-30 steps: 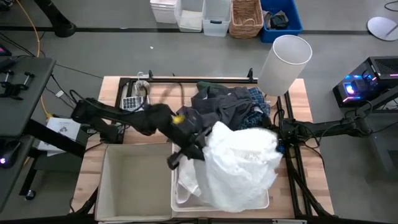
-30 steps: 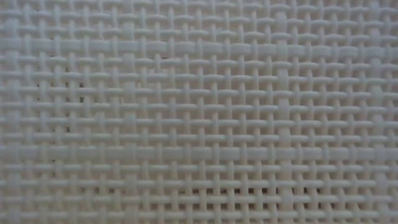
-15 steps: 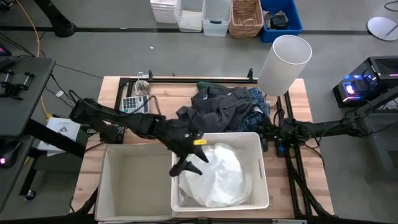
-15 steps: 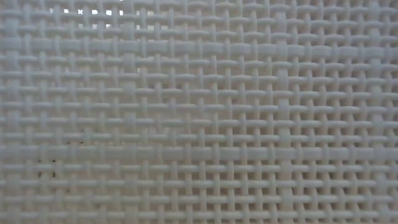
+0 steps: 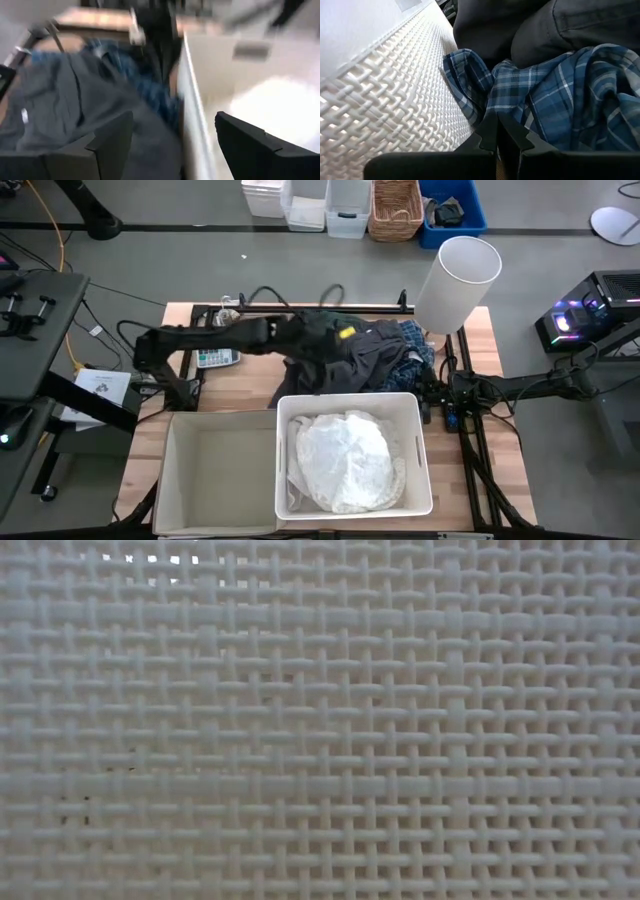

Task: Sort clothes
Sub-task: Put the black shorts into the beige laundry organizer

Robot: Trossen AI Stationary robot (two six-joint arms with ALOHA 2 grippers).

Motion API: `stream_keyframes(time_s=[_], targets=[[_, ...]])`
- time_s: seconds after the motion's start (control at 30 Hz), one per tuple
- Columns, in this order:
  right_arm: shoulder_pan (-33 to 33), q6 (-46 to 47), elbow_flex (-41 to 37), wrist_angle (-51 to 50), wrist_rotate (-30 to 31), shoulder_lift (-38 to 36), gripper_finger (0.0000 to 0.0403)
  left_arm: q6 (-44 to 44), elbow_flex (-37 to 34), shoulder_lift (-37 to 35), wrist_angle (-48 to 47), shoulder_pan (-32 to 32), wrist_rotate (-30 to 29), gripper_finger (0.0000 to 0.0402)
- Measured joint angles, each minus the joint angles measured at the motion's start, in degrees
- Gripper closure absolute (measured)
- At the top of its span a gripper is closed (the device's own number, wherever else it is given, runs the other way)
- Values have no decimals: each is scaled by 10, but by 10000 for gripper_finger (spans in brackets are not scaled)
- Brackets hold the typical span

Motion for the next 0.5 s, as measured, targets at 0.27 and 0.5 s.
stream_keyframes(time_s=[0.27,0.5], targets=[[0,0,0,-4,0,0,402,103,1,68,-25,8,-89,132],[0,0,0,-4,0,0,402,124,0,107,-34,11,-133,131]])
